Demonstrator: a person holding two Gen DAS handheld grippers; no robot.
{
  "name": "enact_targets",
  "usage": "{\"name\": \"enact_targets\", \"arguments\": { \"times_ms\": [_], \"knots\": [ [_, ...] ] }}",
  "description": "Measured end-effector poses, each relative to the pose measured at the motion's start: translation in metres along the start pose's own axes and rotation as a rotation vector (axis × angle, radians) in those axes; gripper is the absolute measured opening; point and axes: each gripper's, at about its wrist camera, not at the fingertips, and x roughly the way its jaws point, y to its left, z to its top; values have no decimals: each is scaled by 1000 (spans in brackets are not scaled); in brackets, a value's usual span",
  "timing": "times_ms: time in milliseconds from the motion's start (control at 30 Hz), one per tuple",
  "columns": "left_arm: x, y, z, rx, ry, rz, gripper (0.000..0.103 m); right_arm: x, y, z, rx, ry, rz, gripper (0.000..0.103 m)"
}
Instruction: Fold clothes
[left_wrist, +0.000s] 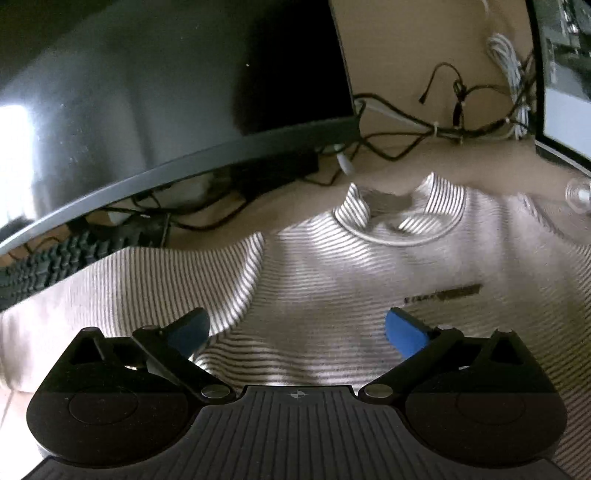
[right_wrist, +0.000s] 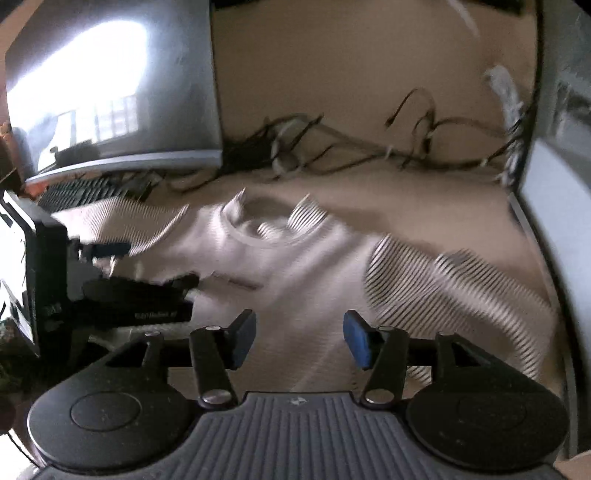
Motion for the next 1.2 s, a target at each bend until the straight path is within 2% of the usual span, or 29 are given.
{"name": "enact_targets", "arguments": {
  "times_ms": [133, 167, 233, 300, 367, 500, 800, 933, 1200],
  "knots": [
    [-4, -5, -3, 83, -38, 18, 103, 8, 7, -7, -11, 29, 20, 56],
    [-3, -4, -3, 78, -36, 6, 103, 8, 8, -7, -7, 29, 30, 57],
    [1, 5, -1, 25, -15, -32, 103, 8, 11, -7, -2, 32, 53, 65],
    [7, 17, 1, -74, 21, -94, 103, 10, 16, -7, -8, 43, 61, 66],
    [10, 23, 1, -122, 36, -124, 103, 13, 19, -10, -14, 53, 62, 66],
    [11, 25, 0, -133, 40, -134, 103, 19, 28, -18, -36, 83, 62, 74],
    [11, 23, -2, -122, 37, -132, 103, 24, 35, -28, -41, 74, 47, 83],
    [11, 25, -2, -133, 39, -141, 103, 25, 39, -31, -35, 66, 54, 95],
    [19, 36, -2, -177, 48, -178, 103, 26, 35, -30, 11, 76, 90, 102]
  ]
}}
